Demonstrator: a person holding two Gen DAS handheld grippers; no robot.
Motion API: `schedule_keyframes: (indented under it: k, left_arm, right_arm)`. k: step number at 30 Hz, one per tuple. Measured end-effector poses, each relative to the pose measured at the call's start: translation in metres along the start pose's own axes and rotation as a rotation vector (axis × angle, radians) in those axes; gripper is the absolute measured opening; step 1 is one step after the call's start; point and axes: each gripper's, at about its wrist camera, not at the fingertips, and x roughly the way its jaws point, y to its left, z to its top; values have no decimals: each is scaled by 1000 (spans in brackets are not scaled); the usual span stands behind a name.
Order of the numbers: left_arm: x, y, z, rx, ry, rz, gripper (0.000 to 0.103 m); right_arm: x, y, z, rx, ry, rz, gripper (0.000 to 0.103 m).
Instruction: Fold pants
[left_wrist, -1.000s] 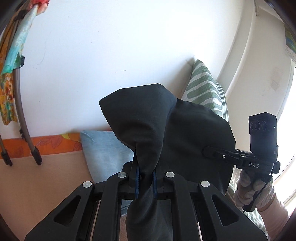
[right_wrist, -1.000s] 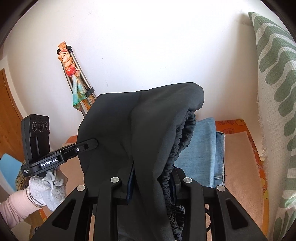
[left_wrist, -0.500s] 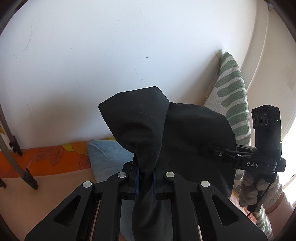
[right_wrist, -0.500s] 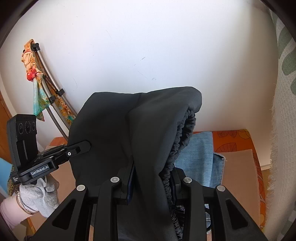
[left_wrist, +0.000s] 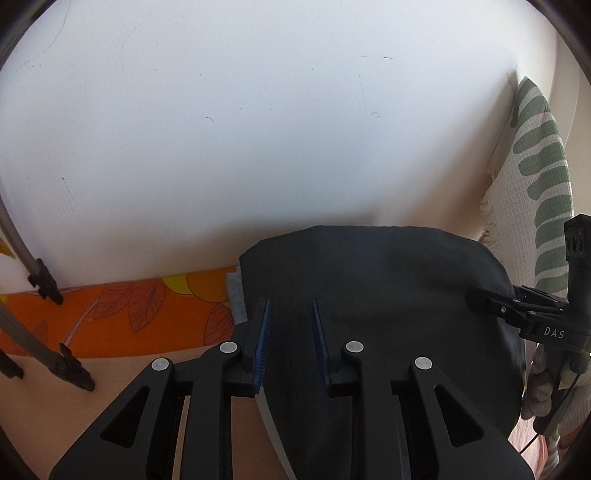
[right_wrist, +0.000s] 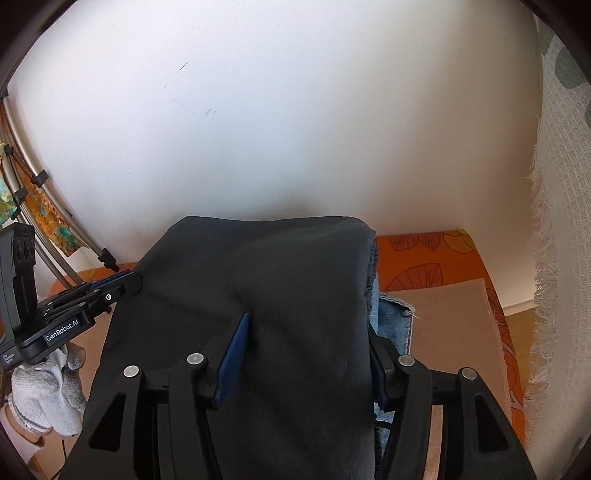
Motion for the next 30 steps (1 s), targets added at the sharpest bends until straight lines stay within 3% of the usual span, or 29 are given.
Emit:
schedule_keyframes:
  k: [7,17,26,30]
  left_arm:
    - [-23,-7,-11,52,14,-23,21]
    - [-74,-29,-23,70,34,-69,26]
    - [-148,-49,-45,102,16,-112,26]
    - [-190,-57,-58,110,-15,-134,48]
  right_arm:
    - [-22,-3,-2,18,-53,-93,71]
    - [-80,-1,-28,46,-106,-105,72]
    - [-156,41,-60,59,-183,-119,83]
    - [-187,72,-84,62,-200,-128,84]
